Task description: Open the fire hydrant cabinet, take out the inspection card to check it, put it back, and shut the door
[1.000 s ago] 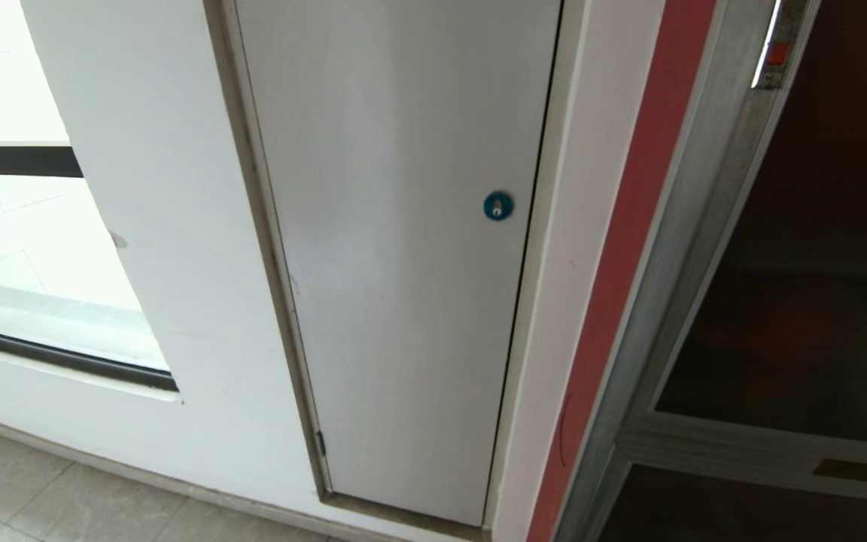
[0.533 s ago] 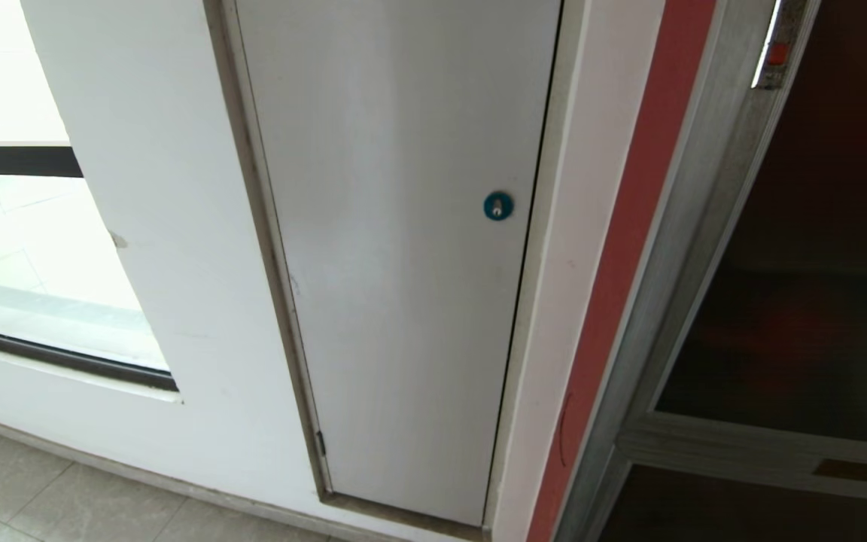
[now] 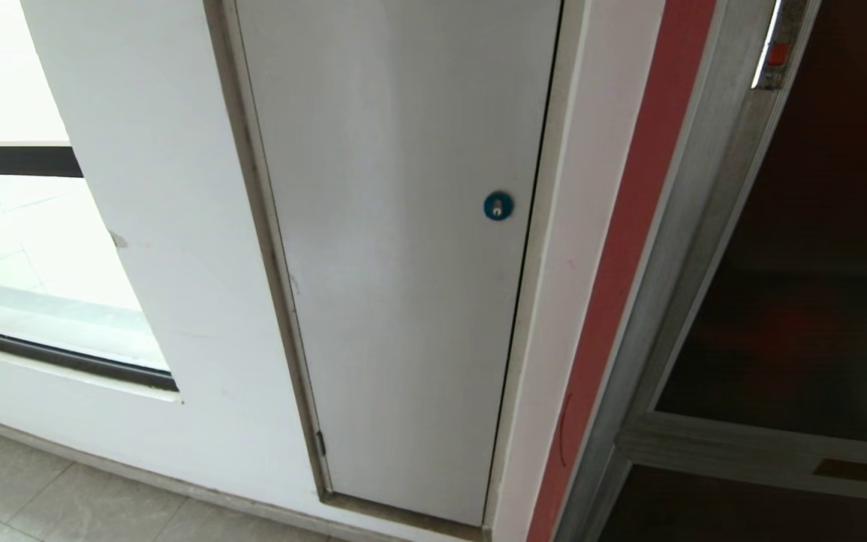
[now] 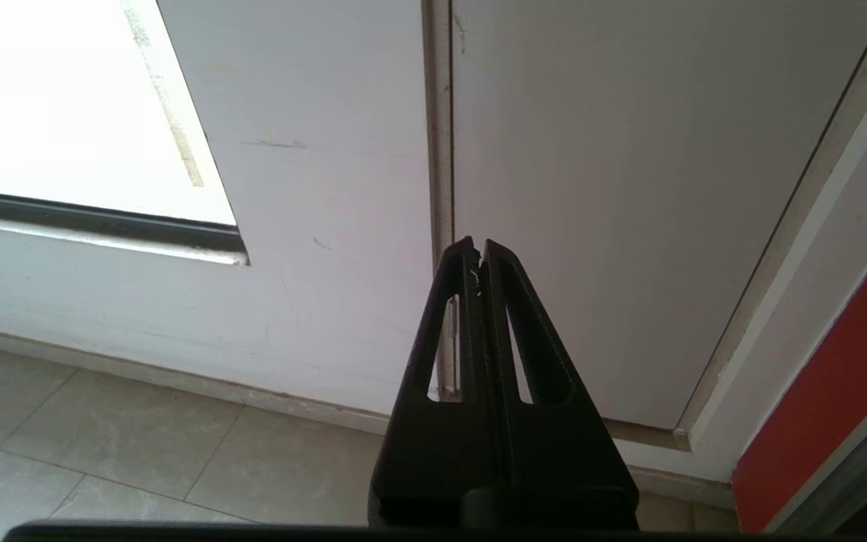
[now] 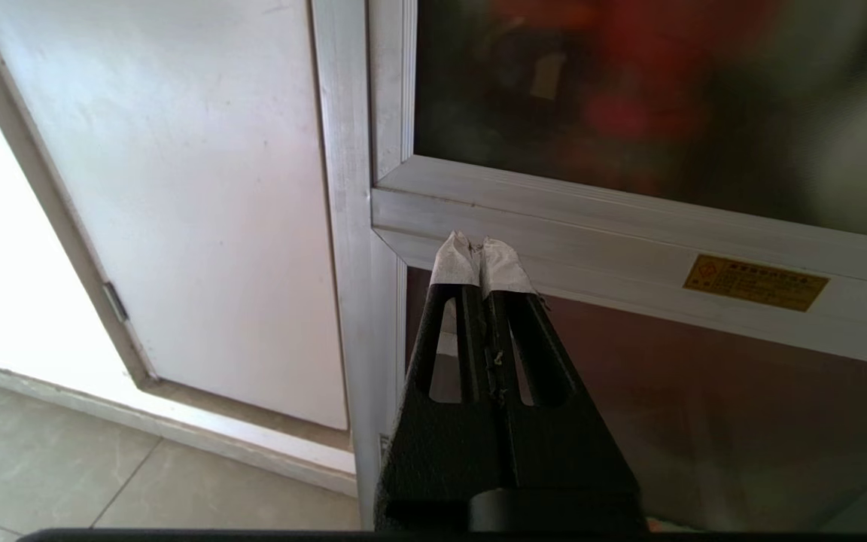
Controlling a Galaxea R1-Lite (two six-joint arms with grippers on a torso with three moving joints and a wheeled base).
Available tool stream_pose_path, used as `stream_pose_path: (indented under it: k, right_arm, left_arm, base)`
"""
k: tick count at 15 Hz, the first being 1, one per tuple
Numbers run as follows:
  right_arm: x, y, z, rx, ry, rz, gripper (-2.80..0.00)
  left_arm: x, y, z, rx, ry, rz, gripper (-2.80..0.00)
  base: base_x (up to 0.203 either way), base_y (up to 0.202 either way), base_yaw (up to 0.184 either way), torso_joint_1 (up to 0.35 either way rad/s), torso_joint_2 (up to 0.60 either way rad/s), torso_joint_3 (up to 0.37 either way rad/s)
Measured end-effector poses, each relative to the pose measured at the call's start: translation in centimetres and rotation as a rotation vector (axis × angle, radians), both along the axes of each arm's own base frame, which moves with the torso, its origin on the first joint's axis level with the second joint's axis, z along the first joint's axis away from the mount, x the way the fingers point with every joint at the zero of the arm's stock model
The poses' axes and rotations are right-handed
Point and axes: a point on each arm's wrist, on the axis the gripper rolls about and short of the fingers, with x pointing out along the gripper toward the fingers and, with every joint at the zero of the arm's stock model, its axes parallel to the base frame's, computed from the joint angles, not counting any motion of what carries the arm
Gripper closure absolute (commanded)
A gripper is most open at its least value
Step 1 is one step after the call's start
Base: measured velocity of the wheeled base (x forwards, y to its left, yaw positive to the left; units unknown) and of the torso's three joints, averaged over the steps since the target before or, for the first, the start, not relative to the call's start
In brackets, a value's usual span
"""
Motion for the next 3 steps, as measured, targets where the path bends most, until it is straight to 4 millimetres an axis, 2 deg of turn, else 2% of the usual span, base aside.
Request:
stream_pose_path:
  k: [3]
  right_arm:
    - [0.0,0.0,0.01,-0.001,-0.001,0.0,0.0]
  left_arm:
    - [0.0,0.0,0.0,0.0,0.0,0.0,0.0]
  base:
    - [0.0,0.0,0.0,0.0,0.0,0.0]
